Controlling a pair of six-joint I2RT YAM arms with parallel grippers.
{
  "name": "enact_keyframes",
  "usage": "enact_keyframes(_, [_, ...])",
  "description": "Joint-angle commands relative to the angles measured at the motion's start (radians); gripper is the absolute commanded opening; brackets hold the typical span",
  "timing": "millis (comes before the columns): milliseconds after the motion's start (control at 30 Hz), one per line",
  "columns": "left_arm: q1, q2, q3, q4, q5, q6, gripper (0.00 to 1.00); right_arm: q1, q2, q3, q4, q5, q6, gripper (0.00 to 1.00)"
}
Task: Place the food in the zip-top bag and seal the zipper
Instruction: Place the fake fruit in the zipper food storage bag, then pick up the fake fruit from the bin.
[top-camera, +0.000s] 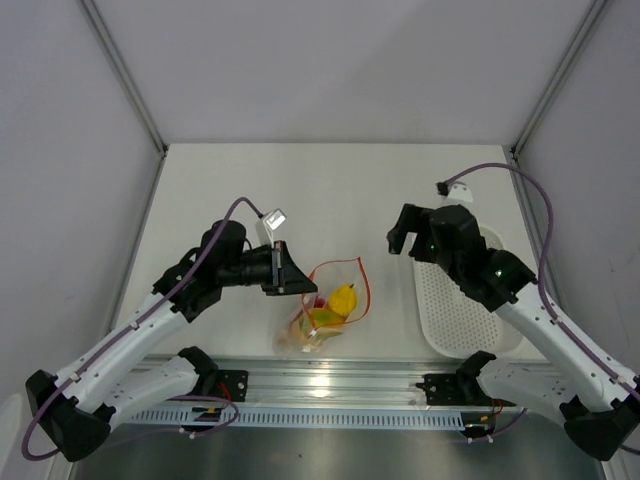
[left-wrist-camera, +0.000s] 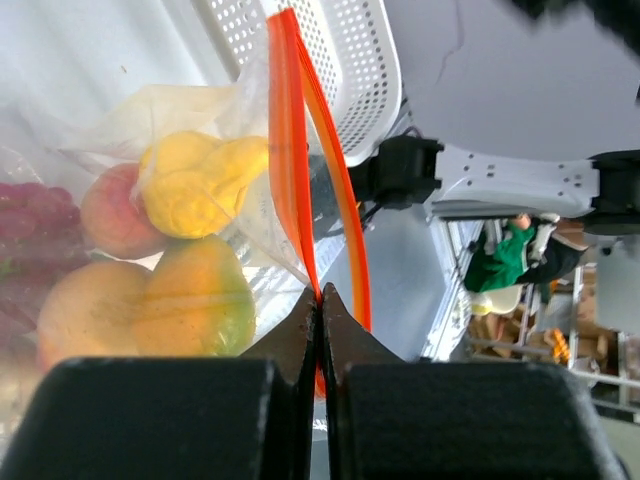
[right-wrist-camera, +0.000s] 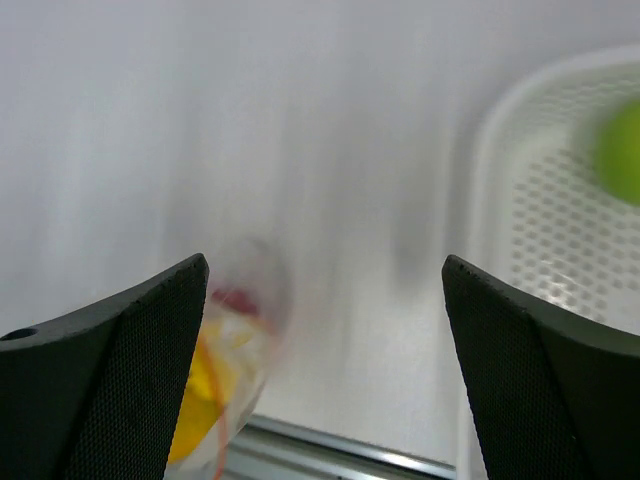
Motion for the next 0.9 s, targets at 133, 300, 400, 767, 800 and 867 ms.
enact_keyframes(133, [0.007, 0.012, 0.07, -0.061, 0.061, 0.152, 0.01, -0.335, 0.001, -0.068, -0.159, 0.061, 0.18, 0.99])
enact_keyframes(300, [0.009, -0.011, 0.046, -0.069, 0.071, 0.201, 0.0, -0.473, -0.036, -0.14, -0.165, 0.111, 0.335, 0.98])
enact_keyframes(400, [0.009, -0.015, 0.021, -0.054, 0.085, 0.219, 0.01, -0.556, -0.036, -0.182, -0.167, 0.095, 0.467, 0.96])
enact_keyframes(767, [0.007, 0.003, 0.026, -0.058, 0.088, 0.309, 0.01, -0.841, -0.028, -0.389, 0.005, -0.042, 0.69, 0.93])
enact_keyframes(800, [0.009, 0.0, 0.026, -0.063, 0.081, 0.314, 0.01, -0.843, -0.022, -0.394, 0.009, -0.028, 0.705, 0.93])
enact_keyframes(867, [0.009, -0.005, 0.023, -0.066, 0.075, 0.325, 0.01, -0.846, -0.01, -0.398, 0.026, -0.003, 0.74, 0.93])
